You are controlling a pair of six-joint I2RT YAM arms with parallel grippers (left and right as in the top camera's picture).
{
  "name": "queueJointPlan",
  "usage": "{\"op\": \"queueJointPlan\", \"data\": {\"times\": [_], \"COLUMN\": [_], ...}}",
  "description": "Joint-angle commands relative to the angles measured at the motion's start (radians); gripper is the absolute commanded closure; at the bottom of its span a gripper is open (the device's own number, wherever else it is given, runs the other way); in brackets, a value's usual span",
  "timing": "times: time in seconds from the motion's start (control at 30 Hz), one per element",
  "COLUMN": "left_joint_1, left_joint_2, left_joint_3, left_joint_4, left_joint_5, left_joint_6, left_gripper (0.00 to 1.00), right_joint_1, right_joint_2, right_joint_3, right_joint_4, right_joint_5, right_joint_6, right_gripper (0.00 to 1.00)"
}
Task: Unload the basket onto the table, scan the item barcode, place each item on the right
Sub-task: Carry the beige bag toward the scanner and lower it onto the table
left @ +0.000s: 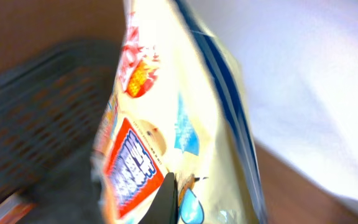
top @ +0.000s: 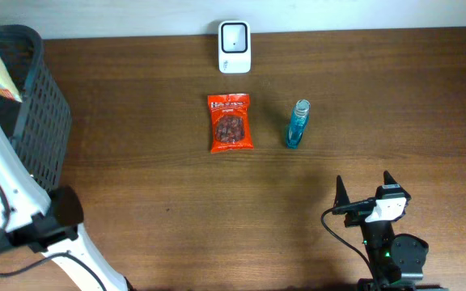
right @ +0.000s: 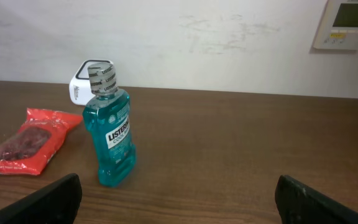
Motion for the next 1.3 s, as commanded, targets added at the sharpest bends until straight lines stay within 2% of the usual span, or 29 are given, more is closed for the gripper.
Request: {"op": "queueJointPlan", "data": {"times": [0.0, 0.17, 0.33, 0.43, 0.63, 0.8, 0.9, 1.0, 1.1, 1.13, 1.17, 1.23, 1.27], "left_joint_1": [-0.141, -0.348, -0.525, -0.561, -0.594, -0.623, -0.651, -0.68, -0.717, -0.734, -0.748, -0.771, -0.777], "left_joint_2": [-0.16, -0.212, -0.154, -0.111, -0.027, 0.007, 0.014, 0.014, 0.014, 0.014, 0.014, 0.014, 0.014], "left_joint_3": [0.082, 0.082, 0.015, -0.049, -0.29, -0.609, -0.78, -0.877, -0.899, -0.899, -0.899, -0.899, -0.899], "left_joint_4": [0.01, 0.017, -0.114, -0.166, -0.254, -0.146, -0.003, 0.083, 0.09, 0.089, 0.089, 0.092, 0.099], "left_joint_5": [0.106, 0.103, 0.102, 0.102, 0.102, 0.102, 0.102, 0.103, 0.103, 0.104, 0.108, 0.109, 0.109], "left_joint_6": [-0.013, -0.013, 0.013, 0.085, 0.085, 0.085, 0.085, 0.085, 0.085, 0.085, 0.085, 0.085, 0.085], "left_gripper": [1.0, 1.0, 1.0, 1.0, 1.0, 1.0, 1.0, 1.0, 1.0, 0.96, 0.75, 0.5, 0.47], "right_joint_1": [-0.003, -0.003, -0.003, -0.003, -0.003, -0.003, -0.003, -0.003, -0.003, -0.003, -0.003, -0.003, -0.003], "right_joint_2": [-0.006, -0.006, -0.006, -0.007, -0.007, -0.006, -0.006, -0.006, -0.007, -0.006, -0.007, -0.007, -0.006], "right_joint_3": [-0.009, -0.009, -0.009, -0.009, -0.009, -0.009, -0.009, -0.009, -0.009, -0.009, -0.009, -0.009, -0.009], "right_joint_4": [-0.001, -0.001, -0.001, -0.001, -0.001, -0.001, -0.001, -0.001, -0.001, -0.001, -0.001, -0.001, -0.001], "right_joint_5": [0.008, 0.008, 0.008, 0.008, 0.008, 0.008, 0.008, 0.008, 0.008, 0.008, 0.008, 0.008, 0.008], "right_joint_6": [0.004, 0.004, 0.004, 0.004, 0.004, 0.004, 0.004, 0.004, 0.004, 0.004, 0.004, 0.004, 0.004], "right_gripper": [0.02, 0.02, 0.02, 0.02, 0.02, 0.02, 0.02, 0.02, 0.02, 0.02, 0.02, 0.02, 0.02]}}
